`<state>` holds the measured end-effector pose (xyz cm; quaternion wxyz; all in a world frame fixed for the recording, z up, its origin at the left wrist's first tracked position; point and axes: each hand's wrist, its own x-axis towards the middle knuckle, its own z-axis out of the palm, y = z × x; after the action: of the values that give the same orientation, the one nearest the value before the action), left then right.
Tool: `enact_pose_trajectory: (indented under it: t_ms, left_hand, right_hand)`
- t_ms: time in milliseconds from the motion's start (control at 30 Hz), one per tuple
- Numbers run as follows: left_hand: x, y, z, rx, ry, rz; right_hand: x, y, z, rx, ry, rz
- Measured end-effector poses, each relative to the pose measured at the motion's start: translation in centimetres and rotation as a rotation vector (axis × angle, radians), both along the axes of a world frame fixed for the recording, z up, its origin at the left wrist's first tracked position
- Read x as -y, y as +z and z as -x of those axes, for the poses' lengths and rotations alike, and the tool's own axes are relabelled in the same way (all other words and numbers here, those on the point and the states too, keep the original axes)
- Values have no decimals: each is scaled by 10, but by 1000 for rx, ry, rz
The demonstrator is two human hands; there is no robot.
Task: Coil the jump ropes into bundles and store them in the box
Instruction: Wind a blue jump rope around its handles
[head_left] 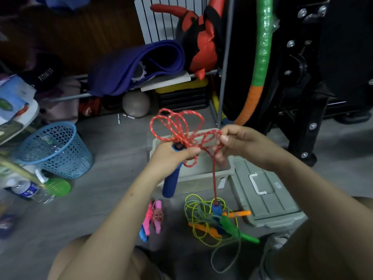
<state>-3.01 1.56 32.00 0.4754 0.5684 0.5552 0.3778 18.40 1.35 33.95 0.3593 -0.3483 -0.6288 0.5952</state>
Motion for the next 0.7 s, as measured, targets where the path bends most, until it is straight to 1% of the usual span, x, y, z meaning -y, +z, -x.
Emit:
enact_pose_trajectory:
  t_ms: [67, 133, 267, 333, 433, 500, 600, 700]
  left_hand:
    - [4, -2, -9, -26, -69, 21]
    - [10, -3, -21, -26, -132, -20]
    - [9, -4, -30, 15, -93, -33]
    - [3, -3, -27, 82, -40, -11]
    - [-3, 2, -22, 243, 30, 131]
    - [-5, 4, -20, 351, 56, 218]
    - [-5, 12, -17, 524, 91, 328]
    - [-6, 18, -12, 665, 109, 401]
  right_hand:
    - [-1, 2, 7, -59, -59, -36]
    - [-1, 2, 14, -67, -89, -73]
    - [2, 6, 24, -167, -86, -52]
    - [1, 9, 23, -202, -117, -46]
    - [0, 7, 14, -211, -190, 25]
    - [0, 2, 10, -136, -230, 58]
    - [3, -10, 8, 79, -288, 77]
    - [11, -18, 9, 246, -247, 149]
